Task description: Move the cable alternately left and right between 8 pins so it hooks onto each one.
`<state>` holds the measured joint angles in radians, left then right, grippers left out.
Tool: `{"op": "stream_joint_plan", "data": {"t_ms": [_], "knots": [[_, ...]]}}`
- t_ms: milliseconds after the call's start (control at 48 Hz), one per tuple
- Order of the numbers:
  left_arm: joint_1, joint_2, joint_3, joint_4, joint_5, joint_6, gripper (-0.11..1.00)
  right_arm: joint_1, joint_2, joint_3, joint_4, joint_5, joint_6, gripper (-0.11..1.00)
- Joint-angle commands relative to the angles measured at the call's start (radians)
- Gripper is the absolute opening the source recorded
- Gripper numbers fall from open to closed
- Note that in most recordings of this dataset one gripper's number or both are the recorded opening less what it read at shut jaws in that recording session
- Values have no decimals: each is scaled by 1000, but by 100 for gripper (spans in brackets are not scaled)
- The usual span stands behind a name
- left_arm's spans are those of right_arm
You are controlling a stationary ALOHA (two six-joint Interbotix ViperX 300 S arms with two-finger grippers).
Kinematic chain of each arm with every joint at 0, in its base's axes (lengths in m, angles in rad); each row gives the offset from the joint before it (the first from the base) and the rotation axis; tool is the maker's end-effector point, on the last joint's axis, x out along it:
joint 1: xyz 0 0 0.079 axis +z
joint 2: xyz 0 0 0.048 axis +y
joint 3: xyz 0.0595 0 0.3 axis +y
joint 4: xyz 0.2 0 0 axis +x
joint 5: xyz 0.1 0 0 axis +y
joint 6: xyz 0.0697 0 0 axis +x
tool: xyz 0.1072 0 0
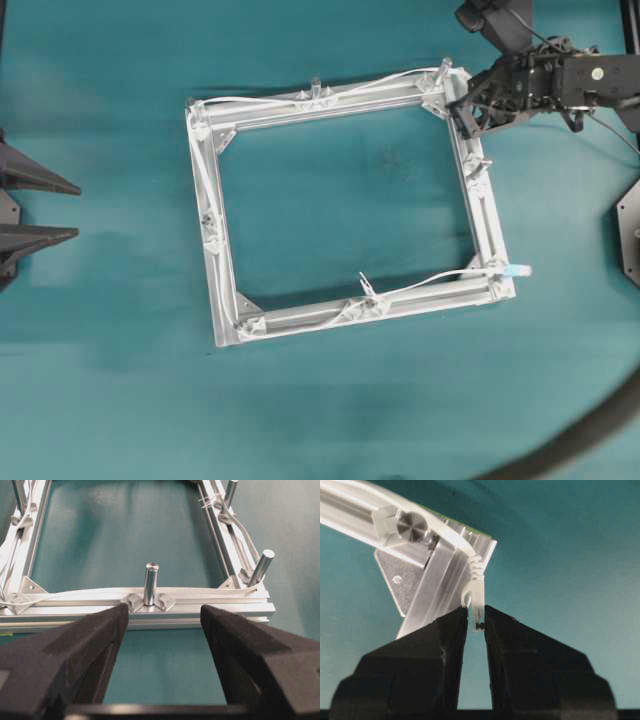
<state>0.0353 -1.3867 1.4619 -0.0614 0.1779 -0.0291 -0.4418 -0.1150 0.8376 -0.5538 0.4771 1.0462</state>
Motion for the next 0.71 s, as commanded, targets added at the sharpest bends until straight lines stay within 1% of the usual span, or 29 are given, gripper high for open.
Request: {"op": "stream_joint_plan", "data": {"t_ms": [0,187,375,437,687], "knots": [[5,8,-25,2,-5,-3,72,-2,-11,-9,31,-14,2,14],[5,8,-25,2,-5,-3,72,8,-12,-12,115,-43,2,14],[3,9,-25,2,-5,-3,72,8,-20,-34,172,-41,0,14],[5,8,-25,2,-5,-3,72,9,-25,-46,184,-37,0,14],[5,8,-25,2,-5,-3,72,8,-51,-61,199,2,-2,14]]}}
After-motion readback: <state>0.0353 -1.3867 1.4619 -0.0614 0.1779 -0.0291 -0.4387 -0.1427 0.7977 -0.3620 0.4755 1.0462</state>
